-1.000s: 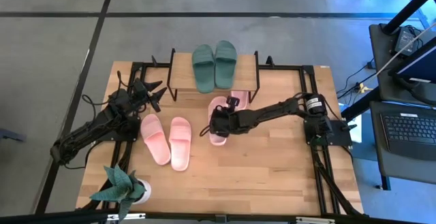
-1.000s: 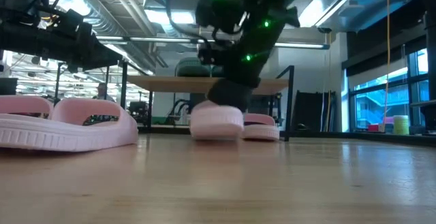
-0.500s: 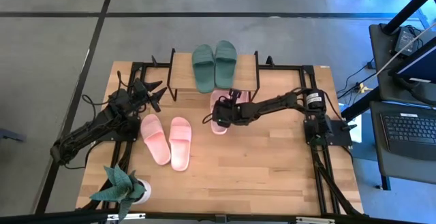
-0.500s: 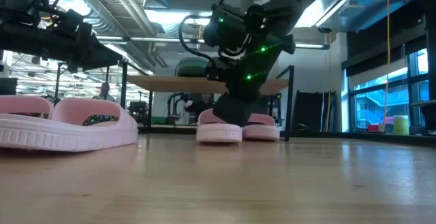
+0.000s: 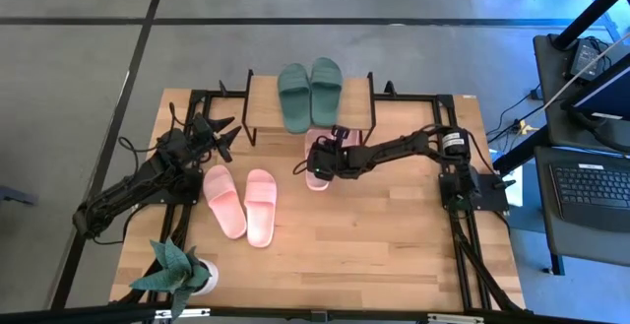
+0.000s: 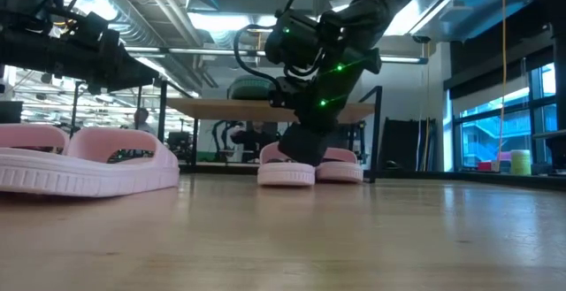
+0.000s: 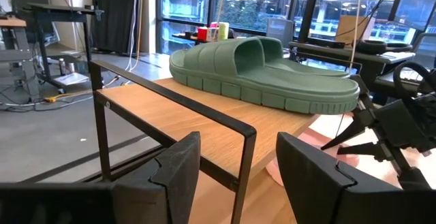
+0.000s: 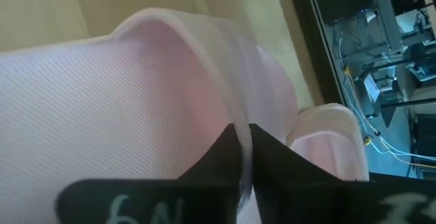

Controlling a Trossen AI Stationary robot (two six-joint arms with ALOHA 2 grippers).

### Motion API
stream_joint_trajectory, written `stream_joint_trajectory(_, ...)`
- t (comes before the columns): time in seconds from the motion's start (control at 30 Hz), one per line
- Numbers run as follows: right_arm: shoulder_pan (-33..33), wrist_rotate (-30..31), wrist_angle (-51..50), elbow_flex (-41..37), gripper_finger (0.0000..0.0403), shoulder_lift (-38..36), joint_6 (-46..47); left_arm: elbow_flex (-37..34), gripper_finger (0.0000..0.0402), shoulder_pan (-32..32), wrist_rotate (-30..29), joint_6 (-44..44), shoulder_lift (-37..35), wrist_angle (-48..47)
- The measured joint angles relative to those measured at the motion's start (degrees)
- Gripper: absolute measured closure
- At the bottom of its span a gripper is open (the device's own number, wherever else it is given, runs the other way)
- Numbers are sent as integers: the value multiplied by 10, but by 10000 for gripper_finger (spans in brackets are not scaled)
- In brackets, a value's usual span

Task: Pick and place slides into the shelf
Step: Put the pink slipper under the shelf

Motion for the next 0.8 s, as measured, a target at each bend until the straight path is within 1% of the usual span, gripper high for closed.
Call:
stream_joint_trajectory(0.1, 5, -3, -5, 0, 338, 0, -4, 0, 216, 0, 0, 0, 0, 0)
stream_joint_trajectory(0.3, 7, -7, -5, 0, 289, 1, -10, 0, 216, 0, 0, 0, 0, 0)
stream_joint_trajectory(0.6, 8, -10, -4, -1, 195, -2, -7, 0, 216, 0, 0, 0, 0, 0)
stream_joint_trajectory(0.7, 8, -12, -8, -1, 178, -11, 3, 0, 216, 0, 0, 0, 0, 0)
stream_joint_trajectory(0.8, 8, -39, -15, -1, 174, -28, 5, 0, 216, 0, 0, 0, 0, 0)
